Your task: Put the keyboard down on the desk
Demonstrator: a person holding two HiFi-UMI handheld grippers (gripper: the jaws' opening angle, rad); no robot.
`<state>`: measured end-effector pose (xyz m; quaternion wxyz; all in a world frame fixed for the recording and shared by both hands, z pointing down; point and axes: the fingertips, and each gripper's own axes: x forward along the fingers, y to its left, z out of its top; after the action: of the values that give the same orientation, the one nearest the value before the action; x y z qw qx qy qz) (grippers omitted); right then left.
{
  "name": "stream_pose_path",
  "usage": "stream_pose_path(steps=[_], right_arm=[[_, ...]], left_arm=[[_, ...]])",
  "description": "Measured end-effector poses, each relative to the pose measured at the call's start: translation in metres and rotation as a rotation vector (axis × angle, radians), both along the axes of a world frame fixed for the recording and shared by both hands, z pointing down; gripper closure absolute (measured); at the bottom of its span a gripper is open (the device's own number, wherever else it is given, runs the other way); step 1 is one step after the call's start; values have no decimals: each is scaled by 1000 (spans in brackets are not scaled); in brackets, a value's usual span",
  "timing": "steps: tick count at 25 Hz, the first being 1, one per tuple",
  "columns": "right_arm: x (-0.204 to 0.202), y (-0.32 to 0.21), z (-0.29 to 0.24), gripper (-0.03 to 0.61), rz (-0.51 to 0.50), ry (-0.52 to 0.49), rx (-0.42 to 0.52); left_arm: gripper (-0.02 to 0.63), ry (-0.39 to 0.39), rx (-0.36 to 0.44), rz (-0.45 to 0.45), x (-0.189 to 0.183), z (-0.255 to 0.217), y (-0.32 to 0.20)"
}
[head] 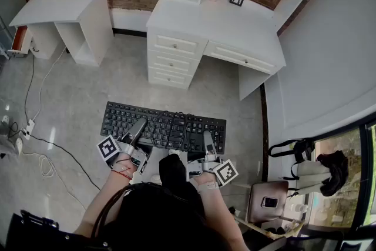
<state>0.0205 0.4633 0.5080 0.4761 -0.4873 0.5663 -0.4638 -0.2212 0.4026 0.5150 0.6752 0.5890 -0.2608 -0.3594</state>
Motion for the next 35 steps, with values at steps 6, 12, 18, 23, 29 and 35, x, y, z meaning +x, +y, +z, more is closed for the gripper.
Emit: stream_pose_path(steps=[6, 12, 18, 23, 29, 35], right_arm=[[-7, -37, 5, 502, -16, 7, -4], [-10, -82, 8, 501, -37, 13, -6], [0, -130, 8, 500, -49, 23, -13], [7, -172, 4, 500, -58, 23, -14], [23, -216, 9, 499, -70, 25, -22], [34, -252, 16, 499, -90, 21, -43]], left_arm=[[515, -11, -11, -9, -8, 7, -33], [515, -4, -10, -22, -11, 8, -73], [515, -20, -19, -23, -1, 10, -120], [515, -16, -24, -29, 6, 8, -161], [514, -25, -25, -28, 22, 10, -204], [514, -34, -37, -38, 31, 14, -239]])
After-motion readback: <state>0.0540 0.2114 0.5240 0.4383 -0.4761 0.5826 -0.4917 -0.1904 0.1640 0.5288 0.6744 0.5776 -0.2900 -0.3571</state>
